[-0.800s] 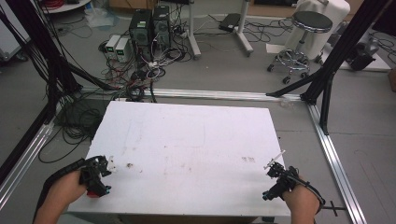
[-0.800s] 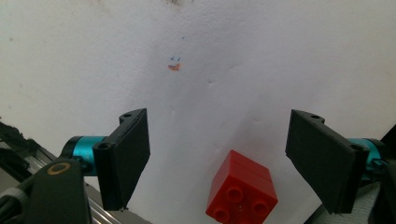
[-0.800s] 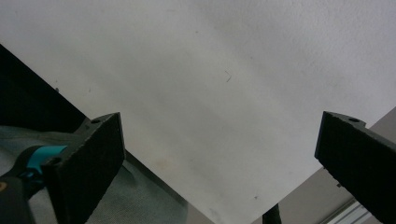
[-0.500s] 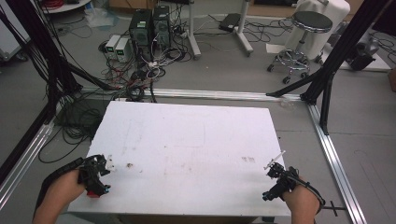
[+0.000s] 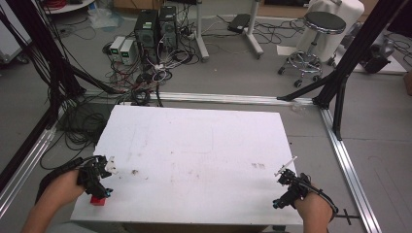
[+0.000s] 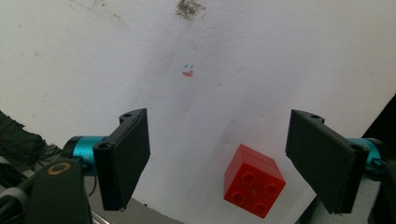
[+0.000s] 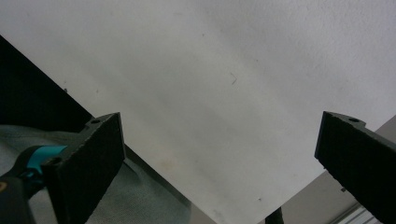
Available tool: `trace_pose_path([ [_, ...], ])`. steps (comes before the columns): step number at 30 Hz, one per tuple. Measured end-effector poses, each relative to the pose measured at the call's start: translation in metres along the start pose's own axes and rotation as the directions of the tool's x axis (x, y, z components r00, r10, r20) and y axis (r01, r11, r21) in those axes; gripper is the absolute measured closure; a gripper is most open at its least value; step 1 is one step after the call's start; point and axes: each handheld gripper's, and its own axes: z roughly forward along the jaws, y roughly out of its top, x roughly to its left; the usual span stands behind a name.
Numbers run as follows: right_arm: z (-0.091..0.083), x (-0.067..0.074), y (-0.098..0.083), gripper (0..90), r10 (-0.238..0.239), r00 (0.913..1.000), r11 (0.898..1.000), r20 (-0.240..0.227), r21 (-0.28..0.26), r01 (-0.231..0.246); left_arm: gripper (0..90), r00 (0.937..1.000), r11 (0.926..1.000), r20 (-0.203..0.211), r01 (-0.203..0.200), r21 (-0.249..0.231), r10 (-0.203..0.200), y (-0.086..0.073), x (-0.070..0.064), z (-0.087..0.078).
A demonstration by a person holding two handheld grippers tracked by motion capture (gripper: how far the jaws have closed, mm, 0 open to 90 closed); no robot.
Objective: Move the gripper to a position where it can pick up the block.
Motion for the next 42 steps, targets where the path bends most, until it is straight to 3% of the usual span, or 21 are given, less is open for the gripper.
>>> trace_pose_path([
  [8,0.0,0.002,0.002,0.9,-0.004,1.0,1.0,-0.004,0.0,0.004,22.3,0.9961,0.996,0.016,-0.087,0.021,0.086,0.0,0.003,0.001],
  [16,0.001,0.002,0.005,0.9,-0.019,0.9998,1.0,-0.009,0.001,0.019,22.3,0.9892,0.989,0.023,-0.145,0.027,0.145,-0.006,0.003,-0.001],
  [23,0.002,0.002,0.003,0.9,-0.01,0.9999,1.0,-0.013,0.003,0.01,22.3,0.9701,0.9713,0.06,-0.237,0.02,0.235,-0.015,0.0,-0.002],
  [37,0.004,0.002,0.003,0.9,-0.014,0.9997,1.0,-0.018,0.009,0.014,22.3,0.9584,0.9613,0.082,-0.275,0.009,0.274,-0.031,0.007,-0.004],
  [40,0.004,0.002,0.003,0.9,-0.012,0.9997,1.0,-0.021,0.009,0.012,22.3,0.9494,0.9535,0.096,-0.301,0.012,0.299,-0.035,0.006,-0.002],
  [41,0.004,0.002,0.003,0.9,-0.012,0.9997,1.0,-0.021,0.009,0.012,22.3,0.9494,0.9535,0.096,-0.301,0.012,0.299,-0.035,0.006,-0.002],
  [42,0.004,0.002,0.003,0.9,-0.012,0.9997,1.0,-0.02,0.012,0.013,22.3,0.9444,0.9497,0.11,-0.313,0.012,0.31,-0.037,0.006,-0.001],
])
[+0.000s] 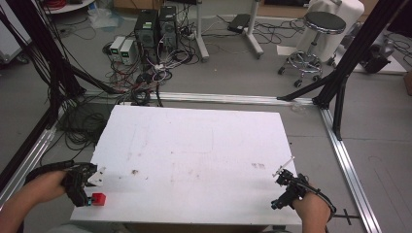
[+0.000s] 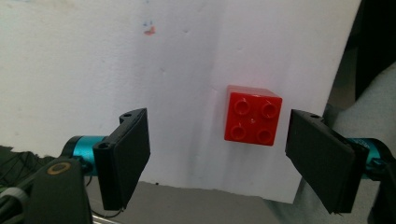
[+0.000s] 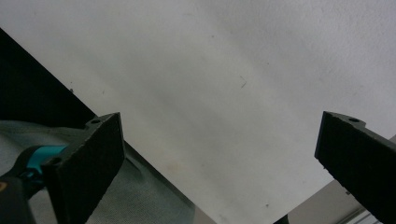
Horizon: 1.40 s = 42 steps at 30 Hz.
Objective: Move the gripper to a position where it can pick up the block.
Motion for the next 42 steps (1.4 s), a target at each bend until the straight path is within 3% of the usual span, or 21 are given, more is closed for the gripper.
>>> trace_pose_path([
  [8,0.001,-0.001,-0.001,0.9,-0.001,1.0,1.0,-0.003,-0.001,0.001,22.3,0.999,0.999,0.013,-0.043,-0.006,0.043,-0.003,-0.004,0.005],
  [16,0.001,-0.001,-0.002,0.9,0.0,1.0,1.0,-0.008,0.001,0.0,22.3,0.9939,0.9942,0.026,-0.108,0.003,0.108,-0.004,-0.008,0.012],
  [24,0.002,-0.001,-0.002,0.9,0.004,1.0,1.0,-0.007,-0.004,-0.004,22.4,0.9918,0.9915,0.032,-0.125,0.034,0.124,-0.006,-0.01,0.023],
  [34,0.002,-0.001,-0.003,0.9,0.003,0.9999,1.0,-0.011,-0.006,-0.004,22.4,0.9848,0.9843,0.059,-0.167,0.058,0.163,0.003,-0.015,0.035],
  [42,0.002,-0.001,-0.003,0.9,0.004,0.9999,1.0,-0.016,-0.005,-0.004,22.4,0.9844,0.9826,0.063,-0.169,0.076,0.165,0.004,-0.014,0.044],
])
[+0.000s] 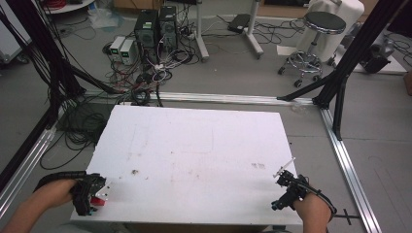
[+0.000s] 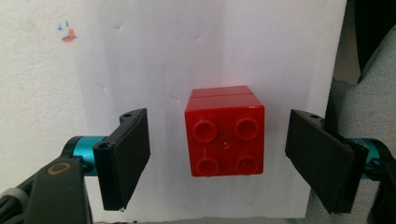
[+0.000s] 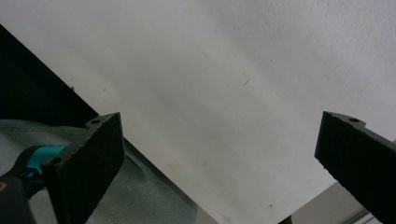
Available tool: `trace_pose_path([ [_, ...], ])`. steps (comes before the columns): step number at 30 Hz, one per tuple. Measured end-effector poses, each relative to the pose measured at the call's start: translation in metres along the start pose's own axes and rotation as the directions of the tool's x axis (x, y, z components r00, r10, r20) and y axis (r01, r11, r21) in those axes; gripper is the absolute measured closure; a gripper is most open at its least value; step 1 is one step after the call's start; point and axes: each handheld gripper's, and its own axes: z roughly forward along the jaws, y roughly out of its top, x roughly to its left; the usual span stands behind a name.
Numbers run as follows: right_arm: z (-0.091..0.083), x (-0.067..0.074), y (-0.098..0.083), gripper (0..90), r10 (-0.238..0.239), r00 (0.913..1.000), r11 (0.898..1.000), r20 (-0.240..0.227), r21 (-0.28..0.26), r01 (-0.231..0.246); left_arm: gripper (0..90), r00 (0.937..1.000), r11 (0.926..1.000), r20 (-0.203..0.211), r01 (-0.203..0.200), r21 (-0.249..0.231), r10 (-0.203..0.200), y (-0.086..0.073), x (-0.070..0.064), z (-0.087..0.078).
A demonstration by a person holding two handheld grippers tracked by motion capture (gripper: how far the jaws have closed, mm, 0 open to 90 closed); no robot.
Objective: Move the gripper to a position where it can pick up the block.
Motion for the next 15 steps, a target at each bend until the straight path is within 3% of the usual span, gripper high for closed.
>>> trace_pose_path([
  [6,0.0001,-0.0002,-0.0005,0.9,0.003,1.0,1.0,0.002,-0.002,-0.003,22.5,0.9998,1.0,0.022,0.002,0.009,-0.002,0.0001,-0.0011,0.0046],
  [15,0.0005,0.0004,0.0005,0.9,0.002,1.0,1.0,-0.001,0.0,-0.002,22.5,0.9999,0.9999,0.013,0.011,0.0,-0.011,-0.0009,-0.0015,0.0042],
])
